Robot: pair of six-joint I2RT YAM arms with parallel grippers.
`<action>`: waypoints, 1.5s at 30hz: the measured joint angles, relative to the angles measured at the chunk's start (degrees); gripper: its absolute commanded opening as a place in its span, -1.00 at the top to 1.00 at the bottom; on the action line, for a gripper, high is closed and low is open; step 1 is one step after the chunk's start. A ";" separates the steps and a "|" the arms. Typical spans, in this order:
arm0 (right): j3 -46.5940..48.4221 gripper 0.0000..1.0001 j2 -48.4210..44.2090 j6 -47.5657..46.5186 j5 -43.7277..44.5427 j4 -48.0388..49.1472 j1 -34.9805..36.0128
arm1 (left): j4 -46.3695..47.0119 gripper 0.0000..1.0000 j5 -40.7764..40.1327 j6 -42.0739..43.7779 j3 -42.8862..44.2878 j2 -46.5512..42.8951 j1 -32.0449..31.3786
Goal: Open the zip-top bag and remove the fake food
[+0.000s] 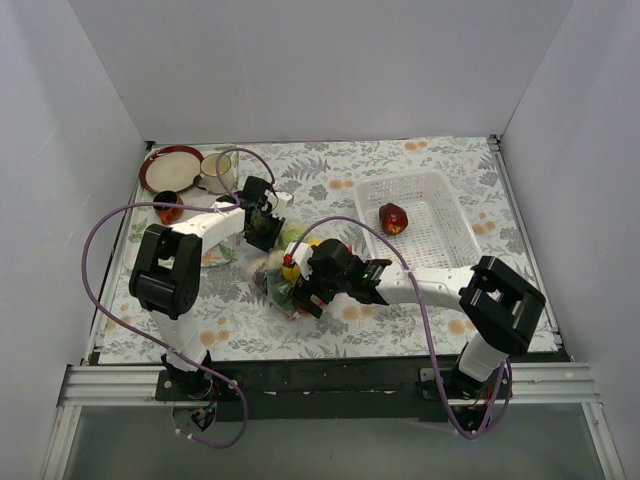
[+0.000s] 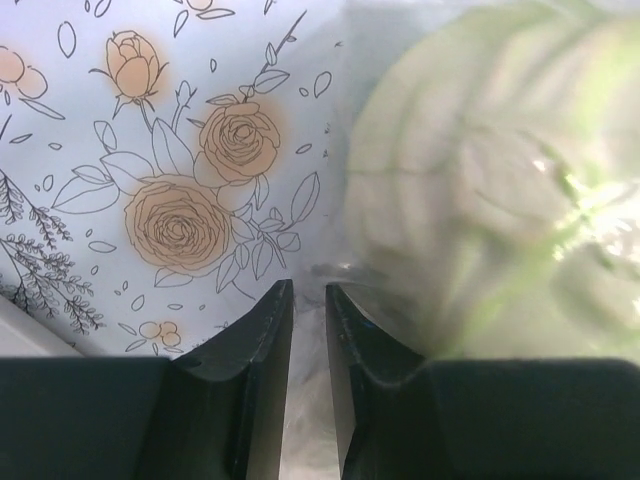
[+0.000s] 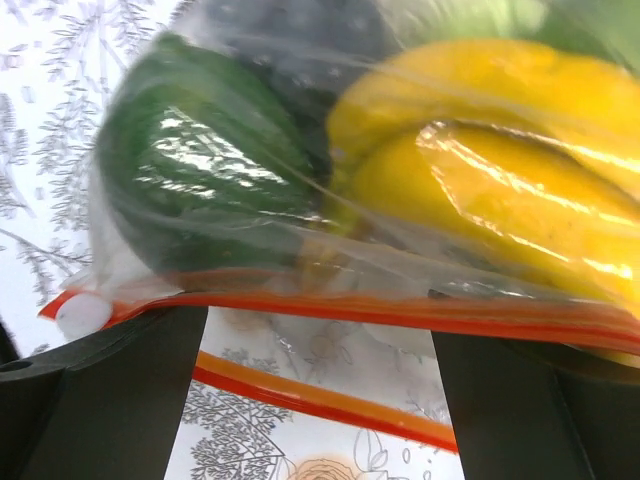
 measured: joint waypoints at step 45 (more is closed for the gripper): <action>-11.34 -0.97 -5.88 -0.04 5.35 18.84 -1.05 | -36.28 0.26 21.00 20.28 -0.79 -15.23 -1.84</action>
